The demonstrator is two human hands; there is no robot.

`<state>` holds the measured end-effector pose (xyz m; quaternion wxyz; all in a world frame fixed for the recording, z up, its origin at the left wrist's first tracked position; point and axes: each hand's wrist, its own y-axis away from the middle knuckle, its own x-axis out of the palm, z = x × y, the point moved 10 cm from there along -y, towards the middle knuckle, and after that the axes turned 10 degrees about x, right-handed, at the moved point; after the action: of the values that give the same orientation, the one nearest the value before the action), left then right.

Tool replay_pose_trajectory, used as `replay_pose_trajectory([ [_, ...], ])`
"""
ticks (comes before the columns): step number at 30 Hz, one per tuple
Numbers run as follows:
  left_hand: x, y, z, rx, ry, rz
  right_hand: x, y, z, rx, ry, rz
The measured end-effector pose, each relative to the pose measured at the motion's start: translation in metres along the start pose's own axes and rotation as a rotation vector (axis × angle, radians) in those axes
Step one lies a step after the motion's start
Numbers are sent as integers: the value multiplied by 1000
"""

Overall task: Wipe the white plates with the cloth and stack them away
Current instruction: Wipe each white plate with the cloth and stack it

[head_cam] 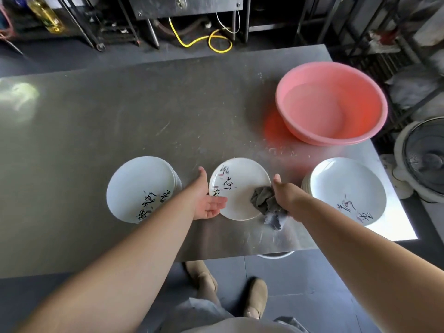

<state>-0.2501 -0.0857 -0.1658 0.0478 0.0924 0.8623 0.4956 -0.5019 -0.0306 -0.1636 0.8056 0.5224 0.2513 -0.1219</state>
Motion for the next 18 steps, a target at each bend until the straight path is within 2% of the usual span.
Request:
replay_pose_trajectory([
  [2, 1, 9, -10, 58, 166, -2, -8, 20, 16, -210, -136, -6],
  [4, 1, 24, -26, 139, 363, 26, -22, 46, 27, -417, -369, 14],
  [7, -3, 50, -51, 302, 515, 108, -45, 86, 44, -674, -592, 106],
  [9, -6, 68, -63, 403, 569, 141, -58, 109, 52, -744, -537, 69],
  [12, -3, 101, -86, 561, 559, 229, -86, 124, 52, -693, -421, -159],
  [14, -2, 121, -100, 644, 519, 269, -107, 141, 53, -680, -501, -262],
  [16, 1, 141, -112, 712, 483, 292, -124, 178, 64, -821, -511, -372],
  [18, 10, 159, -118, 756, 454, 322, -117, 228, 84, -1091, -294, -427],
])
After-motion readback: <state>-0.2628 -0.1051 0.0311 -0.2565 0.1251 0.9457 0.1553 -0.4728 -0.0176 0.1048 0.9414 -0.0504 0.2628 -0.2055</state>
